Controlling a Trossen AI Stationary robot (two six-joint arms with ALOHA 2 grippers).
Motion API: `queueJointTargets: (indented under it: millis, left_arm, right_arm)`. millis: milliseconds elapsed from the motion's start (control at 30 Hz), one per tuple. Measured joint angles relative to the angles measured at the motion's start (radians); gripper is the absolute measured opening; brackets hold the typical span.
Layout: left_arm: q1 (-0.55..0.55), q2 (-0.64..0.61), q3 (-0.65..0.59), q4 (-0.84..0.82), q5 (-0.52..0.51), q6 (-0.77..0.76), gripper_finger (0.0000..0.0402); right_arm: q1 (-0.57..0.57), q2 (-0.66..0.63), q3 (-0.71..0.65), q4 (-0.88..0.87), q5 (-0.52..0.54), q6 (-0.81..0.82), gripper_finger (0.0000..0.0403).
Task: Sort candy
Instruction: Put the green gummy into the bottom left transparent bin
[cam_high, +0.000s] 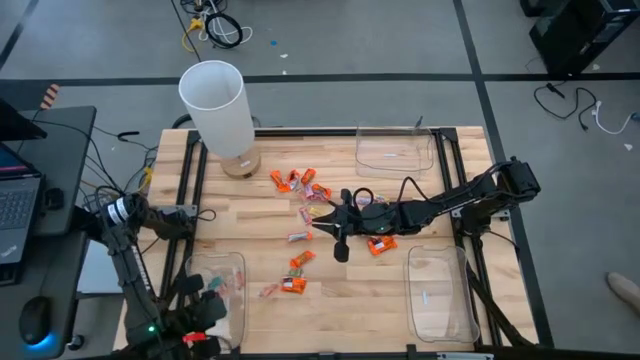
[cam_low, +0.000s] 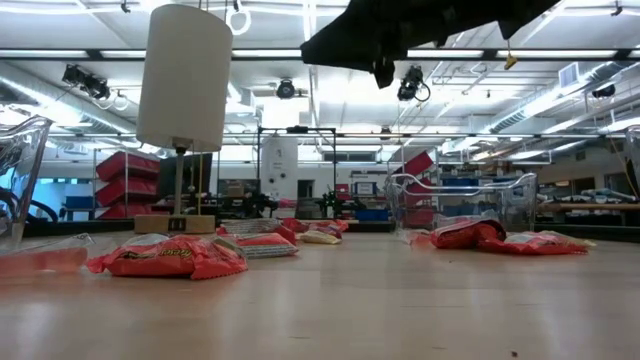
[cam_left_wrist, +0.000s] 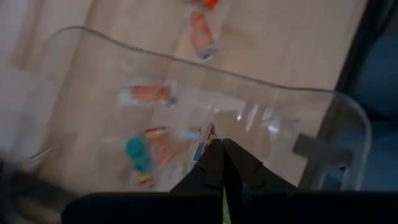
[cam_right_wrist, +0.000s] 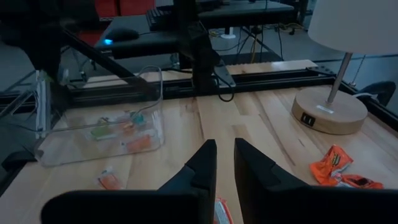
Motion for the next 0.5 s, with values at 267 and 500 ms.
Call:
queueJointTargets:
  millis: [267, 500]
  left_arm:
    - [-0.005, 0.0, -0.135, 0.18, -0.052, -0.001, 0.0]
    - [0.002, 0.0, -0.251, 0.299, -0.052, -0.017, 0.0]
  right_arm:
    - [0.004, 0.0, 0.0, 0.002, 0.0, 0.018, 0.0041]
    - [0.004, 0.0, 0.0, 0.009, 0.0, 0.018, 0.004]
